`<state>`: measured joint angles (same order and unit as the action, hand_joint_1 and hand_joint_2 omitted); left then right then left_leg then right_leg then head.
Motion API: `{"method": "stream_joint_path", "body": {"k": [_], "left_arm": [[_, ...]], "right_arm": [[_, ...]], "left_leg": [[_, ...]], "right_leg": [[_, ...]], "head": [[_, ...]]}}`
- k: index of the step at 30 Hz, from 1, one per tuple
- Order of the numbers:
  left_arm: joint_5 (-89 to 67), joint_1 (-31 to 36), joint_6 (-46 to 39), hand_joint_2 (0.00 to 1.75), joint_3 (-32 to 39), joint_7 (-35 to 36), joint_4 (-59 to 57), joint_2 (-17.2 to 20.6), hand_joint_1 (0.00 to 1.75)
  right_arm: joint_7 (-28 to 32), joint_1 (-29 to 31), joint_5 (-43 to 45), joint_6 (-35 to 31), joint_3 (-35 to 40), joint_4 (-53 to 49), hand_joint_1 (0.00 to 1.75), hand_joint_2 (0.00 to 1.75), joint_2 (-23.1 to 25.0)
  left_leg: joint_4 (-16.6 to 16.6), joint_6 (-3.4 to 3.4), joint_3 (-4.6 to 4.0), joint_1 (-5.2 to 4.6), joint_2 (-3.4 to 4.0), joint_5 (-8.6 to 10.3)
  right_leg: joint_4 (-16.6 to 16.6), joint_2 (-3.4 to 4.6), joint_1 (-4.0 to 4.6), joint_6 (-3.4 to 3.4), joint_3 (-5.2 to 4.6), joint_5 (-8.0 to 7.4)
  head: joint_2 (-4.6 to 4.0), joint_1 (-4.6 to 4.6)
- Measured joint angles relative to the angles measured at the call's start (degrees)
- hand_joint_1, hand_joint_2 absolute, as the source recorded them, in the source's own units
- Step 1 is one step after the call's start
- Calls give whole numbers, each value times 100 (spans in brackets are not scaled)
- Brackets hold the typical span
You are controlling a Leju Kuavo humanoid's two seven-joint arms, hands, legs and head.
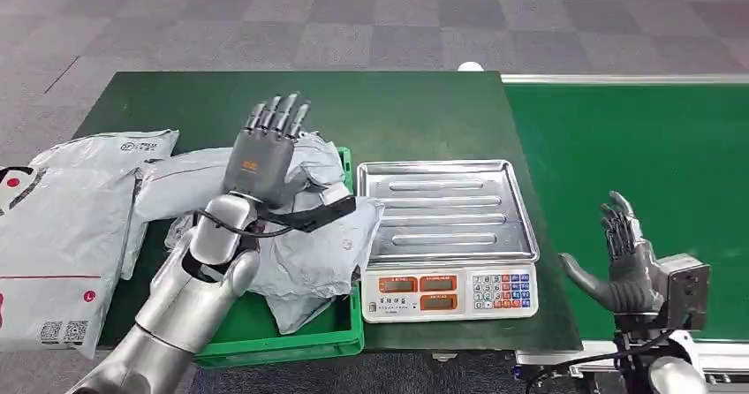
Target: Moved the parcel from conveyor to table for the left to box.
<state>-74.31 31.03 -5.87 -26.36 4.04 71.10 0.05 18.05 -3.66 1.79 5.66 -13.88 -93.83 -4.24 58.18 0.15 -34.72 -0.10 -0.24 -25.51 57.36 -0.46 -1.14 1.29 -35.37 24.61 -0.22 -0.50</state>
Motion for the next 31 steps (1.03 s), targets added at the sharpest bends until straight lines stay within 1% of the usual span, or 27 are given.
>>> {"method": "stream_joint_path", "body": {"k": [5,6,7,8,9,10,11,12,14,16,18,20,21,23,26,28,30,31], "left_arm": [[1390,4,865,175,15,-757,-138,-73,0],[1869,23,1191,175,39,-993,-155,-75,0],[2580,78,1746,175,129,-1347,-213,-93,0],[3490,166,2509,175,241,-1673,-283,-112,0],[4628,272,3268,175,332,-1956,-363,-129,0],[5457,380,3679,175,378,-2109,-420,-156,0],[6152,474,3805,175,418,-2165,-483,-180,0],[6506,542,3776,175,448,-2165,-525,-199,0],[6432,646,3807,175,496,-2187,-595,-230,0],[6680,660,4144,175,571,-2272,-672,-232,0],[7203,694,4406,175,658,-2246,-744,-368,0],[7527,756,4295,175,689,-2133,-844,-575,0],[7642,788,4180,0,695,-2049,-912,-652,0],[7858,882,3808,0,704,-1868,-1113,-865,0],[8093,1189,2789,0,699,-1635,-1667,-1246,0],[8196,1383,2118,0,695,-1538,-2036,-1450,0],[8297,1511,1733,0,688,-1525,-2382,-1585,0],[8317,1553,1699,0,677,-1527,-2506,-1625,0]], "right_arm": [[-4,37,-30,100,0,19,0,175,-35],[-63,140,-113,213,2,80,0,175,-35],[-161,395,-242,360,52,274,0,175,-35],[-203,721,-350,389,145,550,0,175,-33],[-199,1083,-408,313,305,894,0,175,-31],[-197,1380,-424,238,473,1155,0,175,-31],[-181,1605,-420,173,629,1376,0,175,-31],[-179,1744,-393,133,738,1516,0,175,-31],[-179,1944,-323,120,927,1736,0,175,-31],[-179,2069,-218,175,1063,1860,0,175,-31],[-186,2175,-175,205,1226,1930,0,175,-11],[-177,2285,-151,184,1431,1993,0,175,39],[-149,2346,-111,144,1539,2039,0,175,53],[-33,2548,-24,70,1762,2252,0,175,79],[120,3033,54,-172,2085,2751,0,175,196],[136,3245,57,-328,2260,2984,0,175,284],[133,3355,-7,-477,2432,3160,0,175,365],[133,3382,-26,-527,2503,3224,0,175,391]], "left_leg": [[-3,0,-11,2,1,-1],[-4,-1,-12,3,1,0],[-4,-2,-18,6,17,1],[-3,-4,-13,5,41,2],[-1,-9,-13,5,58,10],[-1,-7,-13,5,65,20],[-1,-3,-10,5,64,23],[-1,-2,-9,5,53,26],[-1,-7,-11,6,35,31],[-2,-11,-13,8,34,34],[-2,-11,-15,11,27,34],[-2,-12,-16,11,26,33],[-2,-12,-18,10,26,32],[-1,-11,-21,10,26,33],[1,-8,-23,9,23,36],[1,-7,-21,9,24,38],[1,-6,-20,10,23,40],[1,-7,-21,10,23,41]], "right_leg": [[4,1,1,0,2,0],[4,2,2,-1,1,0],[6,12,5,-12,-5,-9],[6,28,5,-17,-15,-18],[5,50,5,-15,-31,-33],[4,58,5,-16,-35,-41],[3,57,5,-16,-31,-41],[3,49,5,-16,-26,-41],[5,31,7,-16,-21,-41],[8,31,9,-17,-24,-41],[8,28,12,-17,-23,-41],[9,29,11,-17,-23,-40],[9,30,11,-17,-23,-40],[8,29,10,-17,-24,-40],[7,24,10,-13,-26,-45],[6,25,10,-15,-25,-49],[7,24,11,-16,-25,-49],[7,23,11,-16,-26,-49]], "head": [[0,0],[0,0],[0,0],[0,0],[0,2],[0,2],[0,2],[0,0],[0,0],[0,2],[0,0],[0,0],[0,0],[0,0],[0,0],[0,0],[0,0],[0,0]]}}
